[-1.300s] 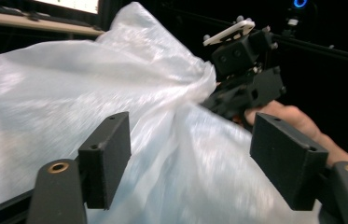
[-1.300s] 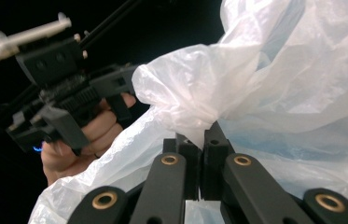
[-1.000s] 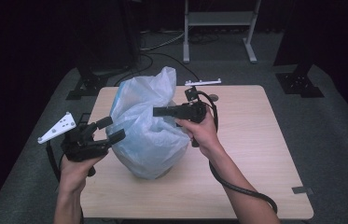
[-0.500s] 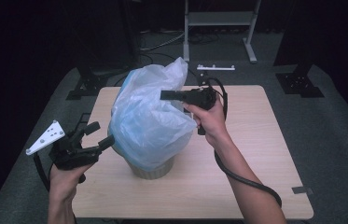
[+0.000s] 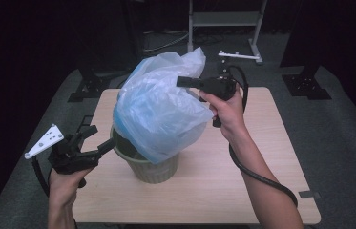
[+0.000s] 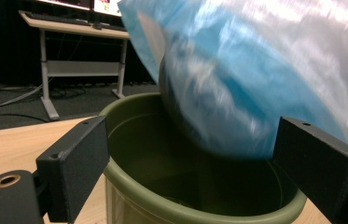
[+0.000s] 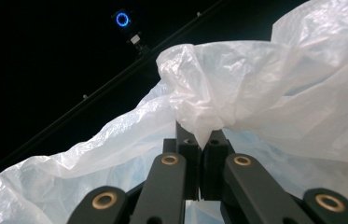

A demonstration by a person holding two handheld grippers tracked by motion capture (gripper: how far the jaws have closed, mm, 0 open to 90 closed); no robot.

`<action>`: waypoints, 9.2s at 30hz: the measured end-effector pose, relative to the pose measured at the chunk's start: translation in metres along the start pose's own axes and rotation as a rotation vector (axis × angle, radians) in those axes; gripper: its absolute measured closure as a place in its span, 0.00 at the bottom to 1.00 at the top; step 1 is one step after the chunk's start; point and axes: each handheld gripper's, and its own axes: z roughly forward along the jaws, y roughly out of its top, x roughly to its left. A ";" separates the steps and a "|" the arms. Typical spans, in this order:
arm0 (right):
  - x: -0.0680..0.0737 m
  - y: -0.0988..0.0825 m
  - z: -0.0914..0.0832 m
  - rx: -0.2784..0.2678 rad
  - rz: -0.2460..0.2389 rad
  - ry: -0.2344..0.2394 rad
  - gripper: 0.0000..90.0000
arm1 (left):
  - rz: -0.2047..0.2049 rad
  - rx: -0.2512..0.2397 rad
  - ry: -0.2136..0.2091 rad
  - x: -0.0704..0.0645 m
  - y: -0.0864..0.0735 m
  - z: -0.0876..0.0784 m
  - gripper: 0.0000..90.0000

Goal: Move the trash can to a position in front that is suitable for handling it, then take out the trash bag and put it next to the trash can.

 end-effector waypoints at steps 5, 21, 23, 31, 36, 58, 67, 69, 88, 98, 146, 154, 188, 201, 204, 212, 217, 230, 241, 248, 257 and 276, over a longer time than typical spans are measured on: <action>0.007 0.012 -0.016 -0.036 -0.022 -0.020 0.99 | -0.001 0.005 0.002 0.001 -0.002 0.001 0.09; 0.001 0.023 -0.068 -0.109 -0.026 -0.105 0.99 | -0.005 0.029 0.005 0.003 -0.008 0.005 0.09; 0.000 0.024 -0.080 -0.124 -0.023 -0.124 0.99 | -0.004 0.028 0.005 0.003 -0.008 0.005 0.09; -0.004 0.026 -0.110 -0.158 -0.023 -0.182 0.99 | -0.015 0.032 0.000 0.004 -0.010 0.006 0.09; -0.010 0.022 -0.121 -0.162 -0.014 -0.205 0.99 | -0.010 0.032 -0.001 0.004 -0.010 0.005 0.09; -0.046 -0.008 -0.150 -0.164 0.046 -0.261 0.99 | -0.003 0.041 -0.010 0.002 -0.010 0.009 0.09; -0.063 -0.018 -0.144 -0.146 0.072 -0.277 0.99 | -0.010 0.039 -0.008 0.004 -0.010 0.008 0.09; -0.067 -0.020 -0.143 -0.141 0.076 -0.282 0.99 | -0.009 0.041 -0.008 0.004 -0.010 0.008 0.09; -0.104 -0.042 -0.117 -0.092 0.120 -0.313 0.99 | -0.017 0.051 -0.008 0.005 -0.011 0.013 0.09; -0.118 -0.054 -0.101 -0.068 0.134 -0.322 0.99 | -0.011 0.052 -0.007 0.005 -0.011 0.012 0.09; -0.150 -0.113 -0.033 0.061 0.188 -0.278 0.99 | -0.013 0.065 -0.012 0.005 -0.014 0.014 0.09; -0.157 -0.126 -0.026 0.084 0.204 -0.278 0.98 | -0.015 0.070 -0.015 0.004 -0.014 0.015 0.09; -0.123 -0.115 -0.085 0.017 0.060 -0.306 0.40 | -0.010 0.092 -0.018 0.003 -0.019 0.020 0.09; -0.118 -0.121 -0.114 -0.017 0.062 -0.327 0.38 | -0.011 0.093 -0.016 0.002 -0.019 0.020 0.09; -0.119 -0.123 -0.118 -0.024 0.064 -0.332 0.38 | -0.011 0.092 -0.016 0.002 -0.019 0.020 0.09; -0.123 -0.132 -0.132 -0.050 0.077 -0.343 0.38 | -0.009 0.096 -0.016 0.002 -0.020 0.020 0.09; -0.128 -0.141 -0.139 -0.054 0.090 -0.350 0.38 | -0.009 0.095 -0.014 0.002 -0.020 0.019 0.09; -0.141 -0.167 -0.154 -0.057 0.128 -0.374 0.38 | -0.010 0.099 -0.012 0.003 -0.020 0.019 0.09; -0.144 -0.183 -0.159 -0.058 0.147 -0.378 0.38 | -0.011 0.096 -0.010 0.003 -0.020 0.019 0.09; -0.145 -0.193 -0.161 -0.053 0.143 -0.393 0.38 | -0.010 0.098 -0.010 0.003 -0.021 0.019 0.09; -0.143 -0.207 -0.165 -0.062 0.143 -0.405 0.37 | -0.011 0.097 -0.010 0.002 -0.021 0.019 0.09; -0.132 -0.233 -0.182 -0.093 0.132 -0.443 0.37 | -0.009 0.100 -0.009 0.001 -0.021 0.019 0.09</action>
